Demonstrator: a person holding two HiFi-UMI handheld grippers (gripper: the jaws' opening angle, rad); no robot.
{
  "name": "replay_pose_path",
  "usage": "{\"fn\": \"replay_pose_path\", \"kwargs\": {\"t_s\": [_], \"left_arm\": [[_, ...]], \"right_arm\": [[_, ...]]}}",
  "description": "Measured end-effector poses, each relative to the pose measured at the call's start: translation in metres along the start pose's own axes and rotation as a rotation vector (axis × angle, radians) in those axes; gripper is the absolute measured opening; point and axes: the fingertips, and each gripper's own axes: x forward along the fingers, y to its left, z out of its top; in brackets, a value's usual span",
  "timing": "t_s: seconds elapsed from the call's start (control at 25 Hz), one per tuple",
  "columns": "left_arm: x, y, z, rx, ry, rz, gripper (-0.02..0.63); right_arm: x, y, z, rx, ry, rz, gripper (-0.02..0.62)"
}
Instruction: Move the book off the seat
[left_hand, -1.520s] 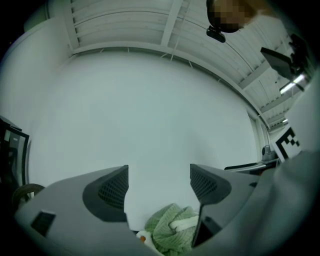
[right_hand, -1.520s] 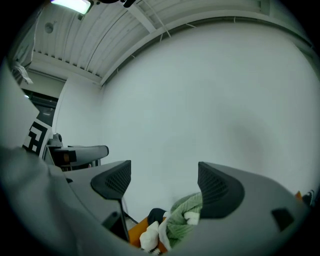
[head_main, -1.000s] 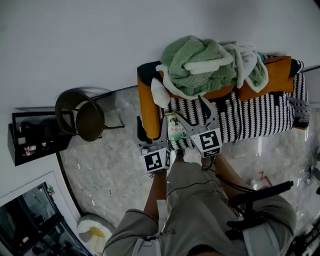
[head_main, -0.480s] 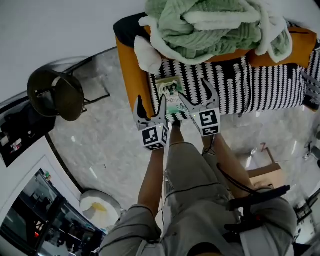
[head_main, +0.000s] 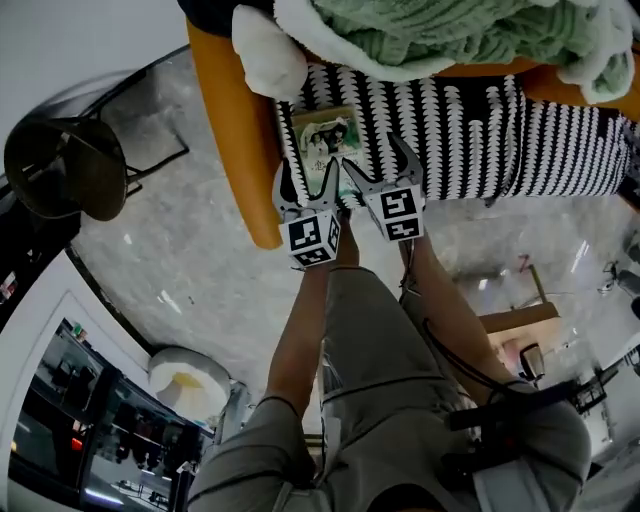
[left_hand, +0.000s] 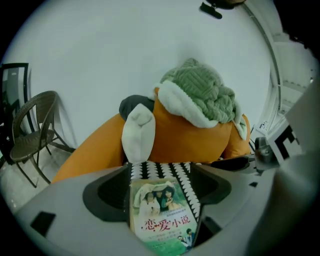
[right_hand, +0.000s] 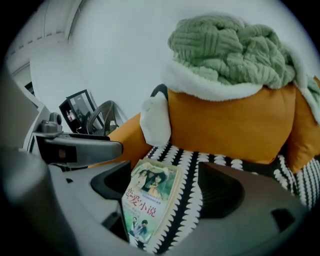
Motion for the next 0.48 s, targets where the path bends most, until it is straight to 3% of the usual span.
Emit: {"fn": "replay_pose_path", "kwargs": {"t_s": [0.2,0.48], "left_arm": [[0.037,0.016,-0.065,-0.056,0.110,0.036,0.374],[0.047,0.023,-0.138,-0.150,0.215,0.080,0.373]], "right_arm": [[0.034,-0.006,-0.048,0.057,0.032,0.037,0.403],[0.049,-0.003,-0.120,0.060,0.175,0.063,0.403]]}}
